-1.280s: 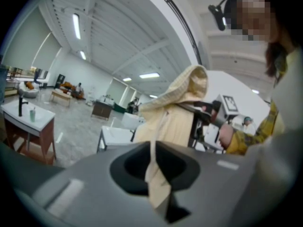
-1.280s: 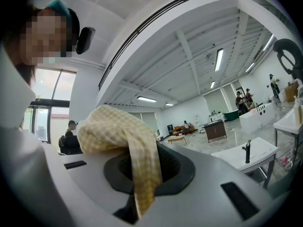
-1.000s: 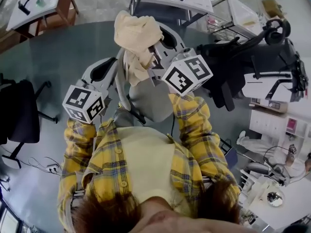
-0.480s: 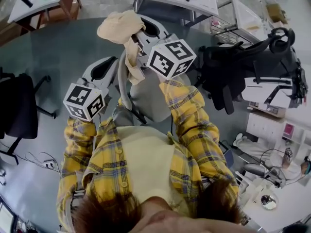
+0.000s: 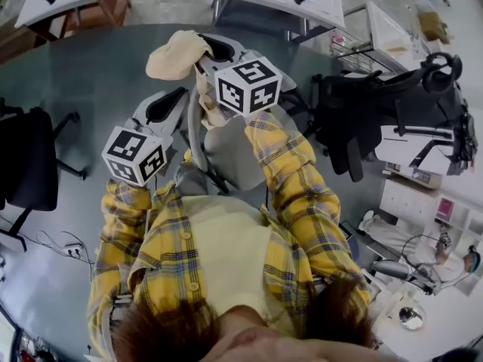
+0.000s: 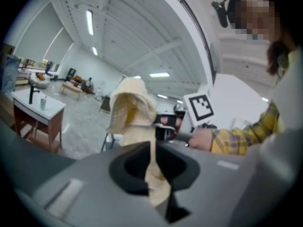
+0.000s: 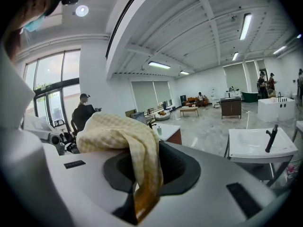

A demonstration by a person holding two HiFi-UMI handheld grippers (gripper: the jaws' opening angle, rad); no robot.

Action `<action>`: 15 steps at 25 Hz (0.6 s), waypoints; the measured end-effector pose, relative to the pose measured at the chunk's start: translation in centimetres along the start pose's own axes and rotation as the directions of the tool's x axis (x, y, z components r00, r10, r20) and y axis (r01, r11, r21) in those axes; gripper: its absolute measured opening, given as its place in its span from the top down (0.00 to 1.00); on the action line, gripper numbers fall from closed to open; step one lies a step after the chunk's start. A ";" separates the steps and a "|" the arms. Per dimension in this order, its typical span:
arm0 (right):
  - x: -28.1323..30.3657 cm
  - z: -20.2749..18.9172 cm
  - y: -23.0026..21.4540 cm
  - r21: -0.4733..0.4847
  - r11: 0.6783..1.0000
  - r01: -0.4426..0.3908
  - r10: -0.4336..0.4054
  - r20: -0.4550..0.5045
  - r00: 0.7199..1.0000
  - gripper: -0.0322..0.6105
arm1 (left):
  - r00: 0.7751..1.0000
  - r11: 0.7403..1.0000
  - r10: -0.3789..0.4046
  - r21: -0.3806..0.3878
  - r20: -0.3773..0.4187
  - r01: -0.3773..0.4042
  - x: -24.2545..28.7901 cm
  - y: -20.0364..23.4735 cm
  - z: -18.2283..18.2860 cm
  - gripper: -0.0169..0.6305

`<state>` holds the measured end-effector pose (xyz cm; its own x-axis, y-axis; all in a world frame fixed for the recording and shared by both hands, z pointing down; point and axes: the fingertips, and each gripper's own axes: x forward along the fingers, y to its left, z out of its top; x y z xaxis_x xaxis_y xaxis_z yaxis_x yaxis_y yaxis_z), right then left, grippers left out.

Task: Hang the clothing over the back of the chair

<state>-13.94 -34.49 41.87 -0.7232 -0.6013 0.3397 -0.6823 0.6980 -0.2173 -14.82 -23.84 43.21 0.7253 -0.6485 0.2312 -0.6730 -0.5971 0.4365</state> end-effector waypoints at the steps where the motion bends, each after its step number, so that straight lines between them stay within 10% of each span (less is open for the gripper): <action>1: 0.4 -0.7 -0.1 -0.021 1.000 0.010 -0.011 -0.031 0.999 0.89 | 1.000 1.000 0.001 -0.002 -0.001 -0.001 0.0 0.1 -0.1 0.92; 15: 2.2 -8.0 2.0 -0.399 0.903 -0.158 0.004 -0.361 0.933 0.66 | 0.997 0.996 0.078 -0.036 0.024 -0.077 -0.4 3.2 0.4 0.92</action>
<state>-16.07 -31.33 49.49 -0.6386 -0.4177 0.6463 -0.4597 0.8806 0.1149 -17.34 -25.69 44.19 0.6671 -0.7041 0.2435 -0.7211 -0.5282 0.4482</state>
